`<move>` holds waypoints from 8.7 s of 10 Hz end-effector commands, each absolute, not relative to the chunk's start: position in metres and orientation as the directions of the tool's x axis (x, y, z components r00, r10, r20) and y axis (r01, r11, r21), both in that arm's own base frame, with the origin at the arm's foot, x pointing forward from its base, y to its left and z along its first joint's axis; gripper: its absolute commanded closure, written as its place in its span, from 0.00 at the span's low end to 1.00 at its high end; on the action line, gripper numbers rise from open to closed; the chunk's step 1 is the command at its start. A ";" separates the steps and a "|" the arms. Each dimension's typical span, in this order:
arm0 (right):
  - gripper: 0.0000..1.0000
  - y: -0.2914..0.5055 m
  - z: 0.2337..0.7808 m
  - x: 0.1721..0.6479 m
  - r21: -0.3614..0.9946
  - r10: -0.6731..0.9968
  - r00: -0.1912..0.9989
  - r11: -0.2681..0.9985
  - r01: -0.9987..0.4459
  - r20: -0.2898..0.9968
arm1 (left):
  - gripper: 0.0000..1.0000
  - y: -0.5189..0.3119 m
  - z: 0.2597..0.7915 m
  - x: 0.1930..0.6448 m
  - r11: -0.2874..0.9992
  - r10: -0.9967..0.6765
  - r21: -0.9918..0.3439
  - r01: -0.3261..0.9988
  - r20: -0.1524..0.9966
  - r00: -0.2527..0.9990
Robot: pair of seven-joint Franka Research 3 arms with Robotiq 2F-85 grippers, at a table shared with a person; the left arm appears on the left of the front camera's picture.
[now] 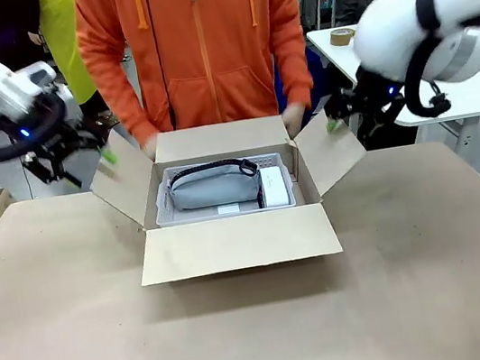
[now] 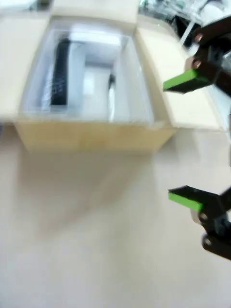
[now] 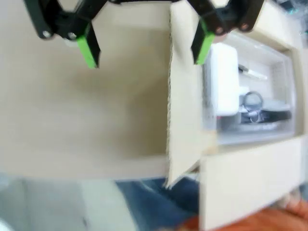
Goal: Pack the gift set into the box.
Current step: Lift both hands away from the flaps of the Package Box, then press and hold the closed box until the human finishes sealing it.
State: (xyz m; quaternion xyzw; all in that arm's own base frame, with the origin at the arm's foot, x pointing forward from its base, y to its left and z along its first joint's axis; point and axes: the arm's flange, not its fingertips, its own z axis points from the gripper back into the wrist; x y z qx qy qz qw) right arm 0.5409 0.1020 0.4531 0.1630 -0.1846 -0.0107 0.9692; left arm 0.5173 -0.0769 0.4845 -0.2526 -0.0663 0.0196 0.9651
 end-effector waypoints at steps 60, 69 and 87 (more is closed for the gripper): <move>0.00 0.185 0.384 0.541 0.115 0.176 0.123 0.055 -0.992 0.977 | 0.00 -0.183 0.402 0.477 0.178 -0.752 -0.191 0.965 0.607 0.259; 0.00 0.195 0.358 0.548 0.045 0.198 0.032 -0.062 -0.997 0.980 | 0.00 -0.217 0.429 0.483 0.052 -0.191 0.157 0.986 0.971 -0.145; 0.00 0.199 0.282 0.542 0.133 0.365 0.108 -0.045 -0.990 0.925 | 0.00 -0.181 0.317 0.512 -0.032 -0.400 0.026 0.999 0.916 -0.036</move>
